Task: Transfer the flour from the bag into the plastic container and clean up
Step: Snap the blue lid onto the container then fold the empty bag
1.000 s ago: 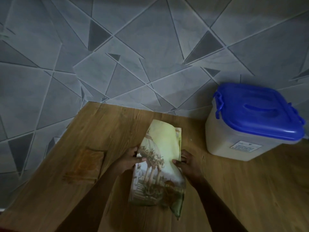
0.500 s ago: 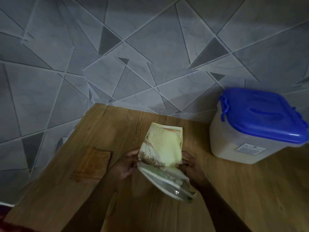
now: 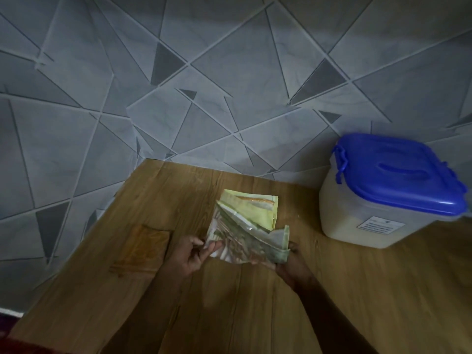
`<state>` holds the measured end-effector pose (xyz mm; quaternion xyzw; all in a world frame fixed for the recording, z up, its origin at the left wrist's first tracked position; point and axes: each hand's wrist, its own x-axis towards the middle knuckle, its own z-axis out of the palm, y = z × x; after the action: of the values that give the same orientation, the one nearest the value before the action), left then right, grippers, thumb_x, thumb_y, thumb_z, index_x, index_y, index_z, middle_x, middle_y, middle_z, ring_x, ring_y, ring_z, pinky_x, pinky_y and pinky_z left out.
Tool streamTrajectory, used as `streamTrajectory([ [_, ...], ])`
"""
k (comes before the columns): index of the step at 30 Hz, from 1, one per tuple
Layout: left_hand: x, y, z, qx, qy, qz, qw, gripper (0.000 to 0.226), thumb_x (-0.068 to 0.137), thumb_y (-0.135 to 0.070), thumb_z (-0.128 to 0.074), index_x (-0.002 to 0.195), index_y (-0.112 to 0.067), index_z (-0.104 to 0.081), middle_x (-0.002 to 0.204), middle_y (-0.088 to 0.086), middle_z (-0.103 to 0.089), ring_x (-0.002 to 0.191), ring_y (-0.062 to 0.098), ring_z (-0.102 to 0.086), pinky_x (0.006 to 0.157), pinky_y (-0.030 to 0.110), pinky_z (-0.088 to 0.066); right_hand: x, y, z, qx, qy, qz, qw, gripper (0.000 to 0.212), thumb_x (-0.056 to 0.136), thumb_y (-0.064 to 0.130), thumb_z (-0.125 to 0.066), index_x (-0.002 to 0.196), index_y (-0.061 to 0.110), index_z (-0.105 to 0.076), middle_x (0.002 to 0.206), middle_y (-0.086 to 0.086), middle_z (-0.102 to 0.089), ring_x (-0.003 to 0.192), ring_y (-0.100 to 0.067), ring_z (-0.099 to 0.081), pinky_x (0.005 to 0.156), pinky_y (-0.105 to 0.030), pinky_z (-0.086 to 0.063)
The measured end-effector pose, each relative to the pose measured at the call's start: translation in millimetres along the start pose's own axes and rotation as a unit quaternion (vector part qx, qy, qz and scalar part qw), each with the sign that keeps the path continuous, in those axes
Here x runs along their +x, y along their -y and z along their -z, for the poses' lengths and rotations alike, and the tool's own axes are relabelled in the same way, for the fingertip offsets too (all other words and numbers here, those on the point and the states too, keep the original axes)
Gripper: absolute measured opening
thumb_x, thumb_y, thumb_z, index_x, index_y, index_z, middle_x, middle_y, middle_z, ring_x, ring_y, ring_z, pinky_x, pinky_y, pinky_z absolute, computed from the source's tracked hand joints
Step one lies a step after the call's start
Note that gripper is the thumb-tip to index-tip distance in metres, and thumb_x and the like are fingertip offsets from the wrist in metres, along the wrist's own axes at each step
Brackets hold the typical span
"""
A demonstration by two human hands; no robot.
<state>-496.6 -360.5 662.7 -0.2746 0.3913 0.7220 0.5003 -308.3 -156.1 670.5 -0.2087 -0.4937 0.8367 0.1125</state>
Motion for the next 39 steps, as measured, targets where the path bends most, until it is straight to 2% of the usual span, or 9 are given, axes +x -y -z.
streamTrajectory([
  [2,-11.5,0.5,-8.6,-0.010,0.027,-0.014,0.999,0.033,0.086,0.007,-0.027,0.108,0.021,-0.047,0.092,0.042,-0.065,0.098,0.044,-0.063,0.067,0.033,-0.061,0.6,3.2,-3.3,0.096,-0.003,-0.058,0.994,0.029,0.103,0.001,-0.041,0.121,-0.005,-0.064,0.119,-0.030,-0.067,0.096,-0.045,-0.071,0.078,-0.047,-0.062],
  [5,-22.8,1.3,-16.6,0.027,0.053,-0.037,0.998,0.038,0.084,0.022,-0.022,0.107,0.014,-0.051,0.102,0.038,-0.065,0.092,0.041,-0.070,0.076,0.033,-0.058,2.1,7.9,4.0,0.164,0.028,-0.110,0.980,0.055,0.082,0.005,-0.071,0.133,-0.009,-0.055,0.130,-0.044,-0.052,0.102,-0.057,-0.063,0.085,-0.044,-0.060],
  [8,-25.8,0.2,-19.9,0.094,0.084,-0.067,0.990,0.044,0.084,0.027,-0.031,0.121,0.017,-0.052,0.118,0.032,-0.063,0.101,0.034,-0.070,0.077,0.031,-0.062,1.2,2.5,12.2,0.210,0.074,-0.075,0.972,0.065,0.077,-0.013,-0.055,0.140,-0.018,-0.039,0.143,-0.051,-0.027,0.127,-0.067,-0.038,0.105,-0.048,-0.050],
  [10,-28.8,-0.9,-20.9,0.151,0.090,-0.095,0.980,0.041,0.084,0.025,-0.046,0.121,0.013,-0.057,0.117,0.028,-0.067,0.101,0.030,-0.071,0.077,0.029,-0.061,-1.1,1.8,9.7,0.147,0.111,-0.048,0.982,0.053,0.084,-0.018,-0.053,0.136,-0.019,-0.044,0.141,-0.048,-0.035,0.127,-0.063,-0.042,0.109,-0.052,-0.045],
  [13,-35.1,2.0,-21.7,0.355,0.039,-0.178,0.917,0.036,0.075,0.001,-0.081,0.107,-0.009,-0.069,0.106,0.017,-0.074,0.094,0.025,-0.072,0.080,0.033,-0.057,-3.9,0.3,-2.4,-0.075,0.057,-0.005,0.996,0.041,0.085,-0.006,-0.072,0.124,-0.004,-0.062,0.123,-0.032,-0.063,0.114,-0.048,-0.063,0.103,-0.062,-0.046],
  [17,-31.4,15.9,-20.8,0.437,-0.049,-0.270,0.857,0.045,0.061,-0.014,-0.093,0.099,-0.012,-0.070,0.085,0.008,-0.078,0.058,0.019,-0.068,0.049,0.027,-0.048,-9.4,9.4,-28.7,-0.183,-0.025,0.030,0.982,0.048,0.071,0.026,-0.088,0.114,0.031,-0.070,0.113,-0.006,-0.074,0.102,-0.031,-0.072,0.084,-0.057,-0.059],
  [24,-28.0,15.6,-5.1,0.547,-0.117,-0.377,0.738,0.058,0.041,-0.060,-0.091,0.084,-0.025,-0.077,0.078,-0.015,-0.076,0.072,0.002,-0.072,0.062,0.031,-0.061,-9.2,13.7,-36.8,-0.189,-0.029,0.101,0.976,0.046,0.079,-0.009,-0.075,0.120,0.011,-0.067,0.118,-0.009,-0.073,0.109,-0.027,-0.070,0.087,-0.043,-0.060],
  [30,-41.1,28.6,-7.6,0.435,0.017,-0.398,0.808,0.043,0.066,0.004,-0.086,0.104,-0.008,-0.069,0.091,-0.005,-0.077,0.087,0.011,-0.074,0.066,0.018,-0.056,-13.8,6.0,-31.0,-0.147,-0.023,0.100,0.984,0.045,0.078,-0.014,-0.074,0.119,0.005,-0.069,0.119,-0.017,-0.071,0.111,-0.035,-0.068,0.089,-0.056,-0.057],
  [39,-66.3,65.8,-12.1,0.378,0.023,-0.475,0.794,0.066,0.069,0.001,-0.085,0.128,-0.001,-0.055,0.122,0.012,-0.068,0.112,0.021,-0.067,0.086,0.028,-0.058,-18.9,24.9,-5.2,-0.151,0.001,0.097,0.984,0.060,0.057,-0.005,-0.089,0.114,0.004,-0.070,0.112,-0.018,-0.073,0.105,-0.040,-0.069,0.084,-0.058,-0.058],
])
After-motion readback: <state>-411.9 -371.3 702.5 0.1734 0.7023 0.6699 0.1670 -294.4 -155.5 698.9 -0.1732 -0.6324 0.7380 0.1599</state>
